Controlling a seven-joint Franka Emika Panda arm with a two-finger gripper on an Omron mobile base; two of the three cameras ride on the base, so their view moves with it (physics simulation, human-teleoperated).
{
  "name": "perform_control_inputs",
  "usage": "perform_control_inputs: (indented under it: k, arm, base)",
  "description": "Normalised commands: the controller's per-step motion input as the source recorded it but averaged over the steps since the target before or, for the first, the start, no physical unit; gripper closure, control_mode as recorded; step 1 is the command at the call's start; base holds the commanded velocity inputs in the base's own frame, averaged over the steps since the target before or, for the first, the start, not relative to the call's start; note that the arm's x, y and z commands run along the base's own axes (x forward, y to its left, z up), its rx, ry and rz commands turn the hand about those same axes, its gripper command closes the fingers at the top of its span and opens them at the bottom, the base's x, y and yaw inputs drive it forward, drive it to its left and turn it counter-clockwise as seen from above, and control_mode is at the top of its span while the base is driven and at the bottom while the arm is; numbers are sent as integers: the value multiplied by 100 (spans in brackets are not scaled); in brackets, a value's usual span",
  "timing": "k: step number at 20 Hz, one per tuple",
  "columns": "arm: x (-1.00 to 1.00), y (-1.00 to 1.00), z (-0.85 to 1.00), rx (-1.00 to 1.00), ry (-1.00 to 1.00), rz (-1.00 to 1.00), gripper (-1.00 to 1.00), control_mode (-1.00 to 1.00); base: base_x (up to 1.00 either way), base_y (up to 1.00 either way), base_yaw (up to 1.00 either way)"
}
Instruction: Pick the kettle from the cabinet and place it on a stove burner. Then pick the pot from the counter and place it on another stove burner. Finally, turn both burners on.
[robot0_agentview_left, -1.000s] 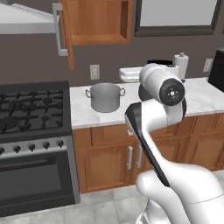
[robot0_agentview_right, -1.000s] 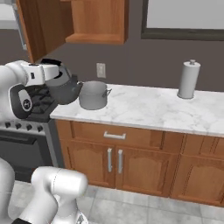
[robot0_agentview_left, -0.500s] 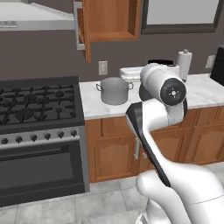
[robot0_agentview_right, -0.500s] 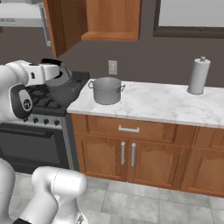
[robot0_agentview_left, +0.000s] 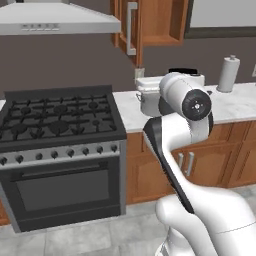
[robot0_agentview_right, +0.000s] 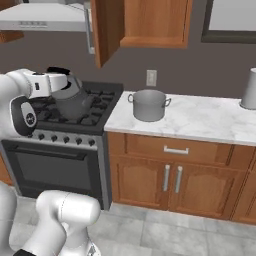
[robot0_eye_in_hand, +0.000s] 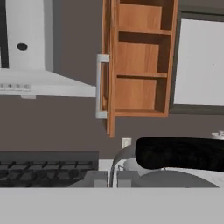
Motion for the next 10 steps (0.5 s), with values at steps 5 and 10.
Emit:
perform_control_inputs:
  k: [5,10]
  arm:
    - [0,0,0,0,0,0,100,100]
    - [0,0,0,0,0,0,100,100]
  base:
    - [-12,61,0]
    - [-2,55,0]
